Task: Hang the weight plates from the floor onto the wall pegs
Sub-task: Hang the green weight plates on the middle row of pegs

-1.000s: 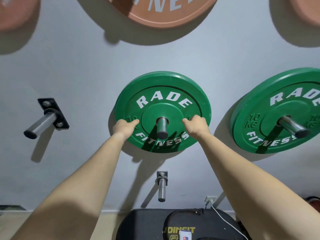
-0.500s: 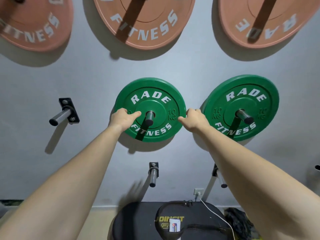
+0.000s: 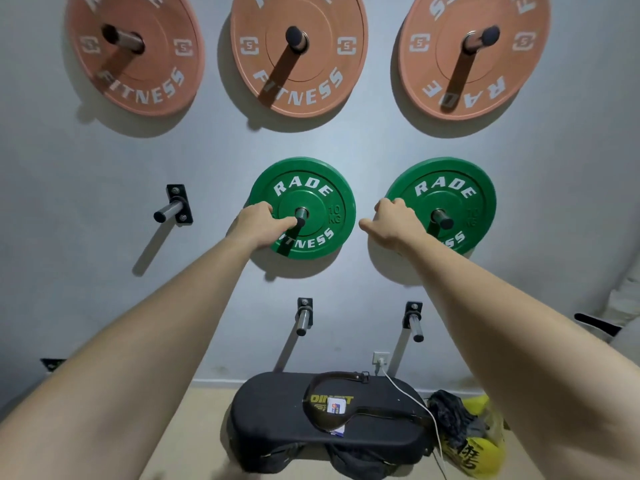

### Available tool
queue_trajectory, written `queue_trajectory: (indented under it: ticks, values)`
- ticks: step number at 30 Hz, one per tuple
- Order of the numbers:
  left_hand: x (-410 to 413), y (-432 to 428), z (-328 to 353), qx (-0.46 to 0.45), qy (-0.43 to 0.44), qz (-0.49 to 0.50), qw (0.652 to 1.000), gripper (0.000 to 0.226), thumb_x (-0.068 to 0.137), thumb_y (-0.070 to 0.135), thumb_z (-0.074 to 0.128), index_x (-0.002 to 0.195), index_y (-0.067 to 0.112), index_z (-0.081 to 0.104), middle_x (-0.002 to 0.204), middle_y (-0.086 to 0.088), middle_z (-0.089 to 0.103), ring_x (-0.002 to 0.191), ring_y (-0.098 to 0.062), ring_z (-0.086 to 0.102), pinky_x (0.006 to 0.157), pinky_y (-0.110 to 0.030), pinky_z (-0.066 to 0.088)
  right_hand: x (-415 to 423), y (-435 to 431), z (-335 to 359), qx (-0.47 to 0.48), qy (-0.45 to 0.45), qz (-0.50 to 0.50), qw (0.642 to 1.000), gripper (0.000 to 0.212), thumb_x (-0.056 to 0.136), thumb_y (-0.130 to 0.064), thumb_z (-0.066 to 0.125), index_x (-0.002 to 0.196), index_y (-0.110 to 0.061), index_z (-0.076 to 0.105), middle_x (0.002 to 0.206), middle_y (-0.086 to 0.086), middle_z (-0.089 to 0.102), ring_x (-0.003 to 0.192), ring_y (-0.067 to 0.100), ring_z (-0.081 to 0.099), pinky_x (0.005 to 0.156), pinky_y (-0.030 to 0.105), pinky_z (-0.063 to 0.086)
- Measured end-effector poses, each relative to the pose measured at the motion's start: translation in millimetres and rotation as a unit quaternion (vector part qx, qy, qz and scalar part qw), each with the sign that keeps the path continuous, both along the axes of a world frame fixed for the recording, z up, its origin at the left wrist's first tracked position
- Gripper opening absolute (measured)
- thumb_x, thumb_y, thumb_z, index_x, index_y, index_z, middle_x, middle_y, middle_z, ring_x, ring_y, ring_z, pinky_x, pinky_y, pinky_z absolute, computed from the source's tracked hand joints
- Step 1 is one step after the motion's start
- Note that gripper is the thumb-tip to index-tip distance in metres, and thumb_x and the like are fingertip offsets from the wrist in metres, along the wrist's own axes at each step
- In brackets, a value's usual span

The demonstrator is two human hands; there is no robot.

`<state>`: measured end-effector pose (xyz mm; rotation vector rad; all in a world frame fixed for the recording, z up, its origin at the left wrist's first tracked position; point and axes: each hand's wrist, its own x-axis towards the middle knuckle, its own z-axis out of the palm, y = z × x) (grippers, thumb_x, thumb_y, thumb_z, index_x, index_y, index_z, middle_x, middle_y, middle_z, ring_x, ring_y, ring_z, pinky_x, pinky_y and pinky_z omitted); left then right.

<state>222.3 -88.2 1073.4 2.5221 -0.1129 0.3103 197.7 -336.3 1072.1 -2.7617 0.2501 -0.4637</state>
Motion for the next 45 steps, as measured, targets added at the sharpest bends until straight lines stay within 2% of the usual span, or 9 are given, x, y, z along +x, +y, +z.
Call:
queue_trajectory:
  ticks: [2,4,9,16,26,29,35,42,45]
  values:
    - [-29,3,4,0.018,-0.008,-0.007,1.000,0.034,0.086,0.057,0.062,0.088,0.024,0.053,0.102,0.000,0.057,0.093,-0.022,0.050,0.081,-0.036,0.044,-34,7,5,0.000,-0.006,-0.004,1.000,0.055,0.090,-0.049,0.054,0.131,-0.012,0.050,0.135,0.017,0.046,0.119,0.037,0.049,0.094,0.048,0.048]
    - [-61,10,11,0.030,-0.014,-0.013,0.999,0.051,0.082,0.060,0.061,0.109,0.016,0.061,0.110,-0.002,0.063,0.097,-0.024,0.055,0.086,-0.038,0.050,-69,16,11,0.003,-0.015,-0.005,1.000,0.054,0.090,-0.049,0.054,0.129,-0.012,0.050,0.133,0.017,0.047,0.118,0.037,0.049,0.093,0.047,0.048]
    - [-142,35,16,0.074,-0.049,-0.027,0.996,0.067,0.082,0.061,0.059,0.131,0.015,0.055,0.128,-0.006,0.061,0.114,-0.028,0.056,0.093,-0.043,0.050,-163,53,10,-0.029,-0.032,-0.014,0.999,0.060,0.090,-0.054,0.053,0.133,-0.013,0.047,0.137,0.016,0.046,0.125,0.037,0.042,0.097,0.048,0.042]
    - [-251,91,-38,0.056,-0.071,-0.050,0.995,0.063,0.087,0.048,0.062,0.137,0.013,0.049,0.132,-0.009,0.056,0.113,-0.029,0.054,0.083,-0.037,0.047,-279,120,-33,-0.069,-0.025,-0.021,0.997,0.065,0.090,-0.058,0.053,0.134,-0.011,0.045,0.140,0.016,0.044,0.130,0.036,0.035,0.100,0.050,0.038]
    - [-365,156,-74,0.123,-0.020,-0.018,0.992,0.075,0.089,0.052,0.060,0.150,0.016,0.036,0.147,-0.008,0.044,0.126,-0.029,0.049,0.094,-0.046,0.050,-377,181,-61,-0.063,-0.007,0.036,0.997,0.061,0.091,-0.052,0.055,0.136,-0.012,0.044,0.138,0.015,0.046,0.128,0.036,0.040,0.101,0.050,0.039]
    - [-381,163,-91,0.124,-0.013,-0.002,0.992,0.075,0.089,0.050,0.058,0.151,0.015,0.035,0.147,-0.008,0.044,0.121,-0.031,0.052,0.089,-0.047,0.053,-389,191,-80,-0.067,0.010,0.060,0.996,0.060,0.090,-0.052,0.055,0.134,-0.013,0.045,0.136,0.014,0.047,0.125,0.035,0.043,0.099,0.049,0.040]
    - [-401,168,-130,0.127,0.004,-0.016,0.992,0.073,0.090,0.049,0.056,0.150,0.012,0.036,0.147,-0.010,0.044,0.127,-0.032,0.049,0.100,-0.049,0.046,-413,198,-129,-0.047,0.069,0.055,0.995,0.059,0.092,-0.050,0.052,0.138,-0.013,0.043,0.138,0.013,0.045,0.125,0.035,0.043,0.096,0.047,0.039]
    - [-389,201,-194,0.063,0.022,-0.026,0.997,0.070,0.096,0.059,0.033,0.147,0.013,0.039,0.150,-0.007,0.045,0.130,-0.031,0.047,0.104,-0.049,0.043,-407,246,-199,0.003,0.146,0.036,0.989,0.059,0.092,-0.048,0.053,0.140,-0.015,0.041,0.139,0.012,0.044,0.124,0.037,0.046,0.099,0.049,0.041]
    - [-366,242,-232,0.091,0.039,-0.040,0.994,0.060,0.097,0.053,0.041,0.141,0.013,0.047,0.143,-0.008,0.050,0.124,-0.030,0.051,0.099,-0.046,0.046,-384,294,-240,0.018,0.166,0.040,0.985,0.062,0.092,-0.046,0.053,0.142,-0.013,0.038,0.139,0.014,0.045,0.124,0.038,0.046,0.097,0.049,0.042]
